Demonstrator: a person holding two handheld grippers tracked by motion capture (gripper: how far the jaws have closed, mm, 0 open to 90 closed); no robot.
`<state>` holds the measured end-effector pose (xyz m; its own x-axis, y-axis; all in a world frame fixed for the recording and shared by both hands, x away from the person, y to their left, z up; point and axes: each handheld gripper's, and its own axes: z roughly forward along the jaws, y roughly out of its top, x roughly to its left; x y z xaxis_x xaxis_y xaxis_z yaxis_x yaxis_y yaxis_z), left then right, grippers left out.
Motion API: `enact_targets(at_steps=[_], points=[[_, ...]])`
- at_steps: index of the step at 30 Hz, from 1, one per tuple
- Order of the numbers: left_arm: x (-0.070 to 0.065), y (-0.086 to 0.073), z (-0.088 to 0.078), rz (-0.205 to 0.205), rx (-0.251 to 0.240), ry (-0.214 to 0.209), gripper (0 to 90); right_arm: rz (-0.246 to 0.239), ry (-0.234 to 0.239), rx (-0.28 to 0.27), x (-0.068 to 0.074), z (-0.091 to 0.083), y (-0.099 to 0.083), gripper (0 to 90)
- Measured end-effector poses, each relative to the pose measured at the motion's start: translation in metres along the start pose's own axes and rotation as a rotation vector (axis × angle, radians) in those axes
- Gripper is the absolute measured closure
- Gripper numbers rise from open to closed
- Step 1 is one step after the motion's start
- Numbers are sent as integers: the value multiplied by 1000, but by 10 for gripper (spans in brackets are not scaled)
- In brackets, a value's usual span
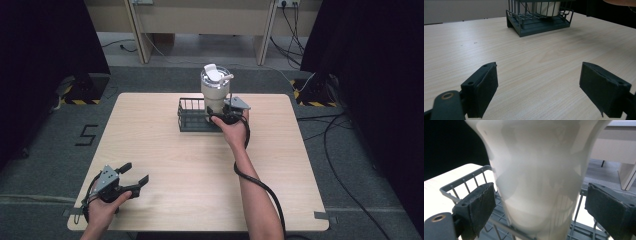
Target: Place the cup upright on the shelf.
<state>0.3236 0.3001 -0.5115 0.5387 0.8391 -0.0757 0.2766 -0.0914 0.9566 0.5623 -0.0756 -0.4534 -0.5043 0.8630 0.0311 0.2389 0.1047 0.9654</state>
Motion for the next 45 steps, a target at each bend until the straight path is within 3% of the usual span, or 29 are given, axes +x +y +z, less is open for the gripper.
enact_targets(at_steps=[20, 45], points=[[0, 0, -1, -2, -2, 6, 146, -7, 18, -27, -1, -37, 1, 127], [0, -1, -2, -7, -1, 13, 146, 17, 28, -22, -8, -98, -21, 136]])
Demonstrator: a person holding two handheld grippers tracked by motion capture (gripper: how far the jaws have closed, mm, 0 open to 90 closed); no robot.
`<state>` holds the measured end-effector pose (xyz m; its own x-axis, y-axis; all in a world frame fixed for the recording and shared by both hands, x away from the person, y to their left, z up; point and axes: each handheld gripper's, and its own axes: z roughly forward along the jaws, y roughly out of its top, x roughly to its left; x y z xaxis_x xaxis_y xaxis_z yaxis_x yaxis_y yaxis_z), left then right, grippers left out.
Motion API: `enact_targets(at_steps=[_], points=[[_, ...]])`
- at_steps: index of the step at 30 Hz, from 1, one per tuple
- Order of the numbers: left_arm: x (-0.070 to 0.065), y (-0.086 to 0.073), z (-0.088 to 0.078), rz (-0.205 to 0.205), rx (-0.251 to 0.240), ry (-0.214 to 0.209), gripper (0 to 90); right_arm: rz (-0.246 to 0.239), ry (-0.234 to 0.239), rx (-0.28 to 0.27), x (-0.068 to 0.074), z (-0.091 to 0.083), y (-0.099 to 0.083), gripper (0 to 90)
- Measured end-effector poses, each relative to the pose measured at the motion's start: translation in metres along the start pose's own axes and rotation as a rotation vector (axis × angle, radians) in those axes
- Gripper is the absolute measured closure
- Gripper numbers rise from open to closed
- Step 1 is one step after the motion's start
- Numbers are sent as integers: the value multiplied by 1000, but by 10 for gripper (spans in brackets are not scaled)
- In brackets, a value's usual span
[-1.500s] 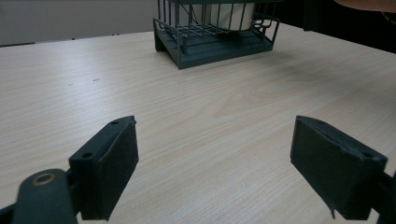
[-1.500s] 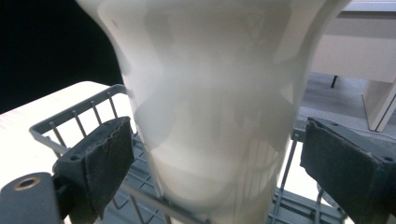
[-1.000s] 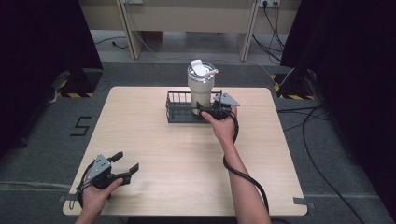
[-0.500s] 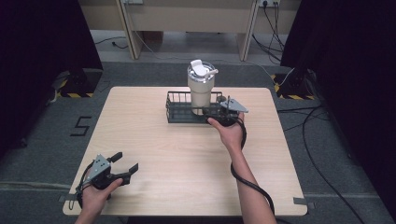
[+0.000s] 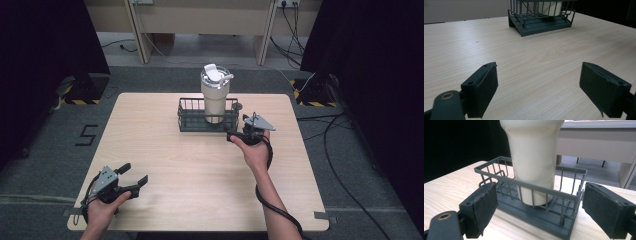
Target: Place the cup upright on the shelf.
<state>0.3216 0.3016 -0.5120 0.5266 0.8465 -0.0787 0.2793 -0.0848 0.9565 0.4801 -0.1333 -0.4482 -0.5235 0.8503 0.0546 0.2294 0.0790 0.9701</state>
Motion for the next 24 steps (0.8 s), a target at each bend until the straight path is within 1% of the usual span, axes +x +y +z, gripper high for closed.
enact_targets(at_steps=[8, 12, 16, 24], points=[[0, 0, -1, 1, 4, 2, 145, 15, -6, 2, 1, -19, -15, 138], [0, 0, -1, 0, 3, 1, 146, 6, -10, 13, 2, -30, -24, 139], [0, 0, -1, 3, 4, 1, 145, 12, -11, 16, 4, -39, -32, 139], [0, 0, -1, 5, 5, 2, 145, 5, -11, 7, 8, -51, -36, 139]])
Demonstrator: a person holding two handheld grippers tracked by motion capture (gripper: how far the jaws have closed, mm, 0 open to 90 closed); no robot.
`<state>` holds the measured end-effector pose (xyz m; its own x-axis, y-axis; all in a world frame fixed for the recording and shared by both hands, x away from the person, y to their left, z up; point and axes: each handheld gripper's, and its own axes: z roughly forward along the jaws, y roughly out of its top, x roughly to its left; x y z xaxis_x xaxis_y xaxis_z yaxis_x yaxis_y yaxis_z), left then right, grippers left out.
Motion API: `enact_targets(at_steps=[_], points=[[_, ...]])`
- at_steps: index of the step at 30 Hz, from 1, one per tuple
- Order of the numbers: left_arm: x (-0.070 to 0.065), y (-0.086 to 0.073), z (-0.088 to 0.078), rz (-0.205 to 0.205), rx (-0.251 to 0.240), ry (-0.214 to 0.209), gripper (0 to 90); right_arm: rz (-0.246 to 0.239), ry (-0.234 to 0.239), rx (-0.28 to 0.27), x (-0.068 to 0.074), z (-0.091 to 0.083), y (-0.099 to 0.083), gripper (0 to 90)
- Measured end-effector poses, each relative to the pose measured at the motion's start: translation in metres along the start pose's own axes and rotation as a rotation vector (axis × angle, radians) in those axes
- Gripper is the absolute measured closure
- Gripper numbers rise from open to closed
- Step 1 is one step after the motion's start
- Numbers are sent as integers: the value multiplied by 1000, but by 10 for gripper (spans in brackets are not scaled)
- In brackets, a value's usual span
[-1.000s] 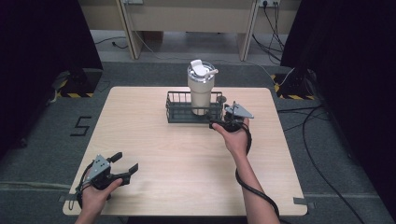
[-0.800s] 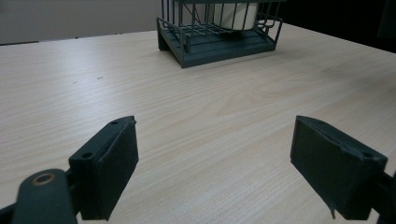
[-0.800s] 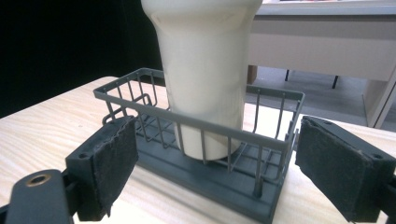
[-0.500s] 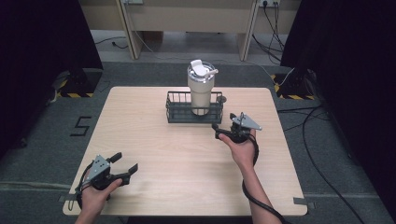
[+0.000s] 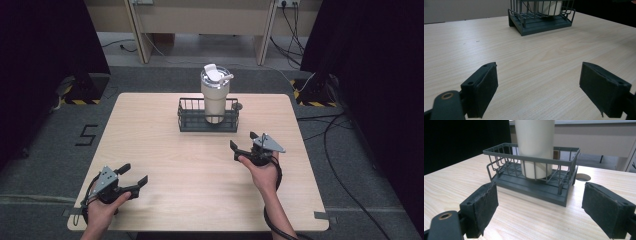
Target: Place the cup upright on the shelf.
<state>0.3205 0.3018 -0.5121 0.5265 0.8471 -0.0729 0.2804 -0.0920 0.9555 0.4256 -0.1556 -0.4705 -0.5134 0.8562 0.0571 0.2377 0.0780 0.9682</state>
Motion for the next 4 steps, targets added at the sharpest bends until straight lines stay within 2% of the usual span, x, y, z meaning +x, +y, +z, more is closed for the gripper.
enact_targets(at_steps=[4], points=[[0, 0, 0, -3, -3, 2, 145, -12, 6, 0, 3, -1, 0, 139]])
